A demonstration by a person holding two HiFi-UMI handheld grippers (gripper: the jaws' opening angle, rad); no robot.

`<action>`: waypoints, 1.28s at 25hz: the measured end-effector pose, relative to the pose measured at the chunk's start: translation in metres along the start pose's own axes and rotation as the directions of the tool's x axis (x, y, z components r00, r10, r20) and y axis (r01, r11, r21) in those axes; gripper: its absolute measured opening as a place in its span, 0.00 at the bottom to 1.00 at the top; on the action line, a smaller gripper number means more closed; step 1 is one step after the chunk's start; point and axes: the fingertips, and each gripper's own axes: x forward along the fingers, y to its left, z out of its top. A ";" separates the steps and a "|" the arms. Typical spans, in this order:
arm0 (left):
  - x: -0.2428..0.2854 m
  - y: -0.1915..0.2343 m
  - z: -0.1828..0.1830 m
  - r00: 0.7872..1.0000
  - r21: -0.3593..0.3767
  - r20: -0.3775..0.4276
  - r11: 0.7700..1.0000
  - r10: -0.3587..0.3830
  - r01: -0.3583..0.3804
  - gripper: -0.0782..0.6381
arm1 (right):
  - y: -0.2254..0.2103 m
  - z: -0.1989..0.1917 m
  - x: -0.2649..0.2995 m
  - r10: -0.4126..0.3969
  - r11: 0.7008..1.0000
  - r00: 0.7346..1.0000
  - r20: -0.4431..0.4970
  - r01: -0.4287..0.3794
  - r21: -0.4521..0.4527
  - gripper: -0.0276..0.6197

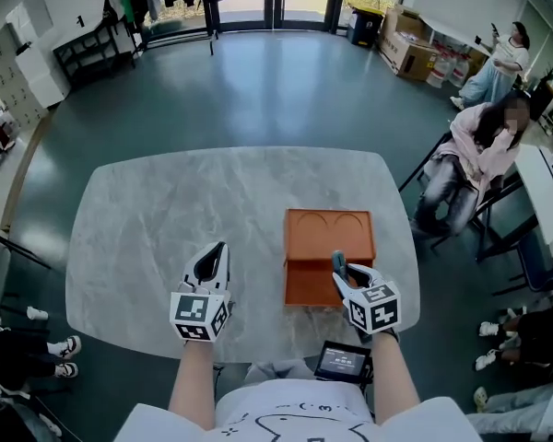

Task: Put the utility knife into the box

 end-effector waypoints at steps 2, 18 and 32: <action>-0.001 0.000 -0.005 1.000 -0.004 -0.008 1.000 0.008 -0.008 0.13 | 0.002 -0.012 0.009 0.029 1.000 0.998 -0.062 -0.029 -0.004 0.25; -0.008 0.017 -0.012 0.995 -0.016 -0.018 0.995 0.095 -0.096 0.13 | 0.001 -0.074 0.060 0.114 0.991 0.897 -0.428 -0.136 -0.021 0.25; -0.019 0.032 -0.006 0.993 -0.011 -0.009 0.993 0.115 -0.115 0.13 | 0.005 -0.085 0.076 0.076 0.988 0.853 -0.516 -0.133 -0.074 0.25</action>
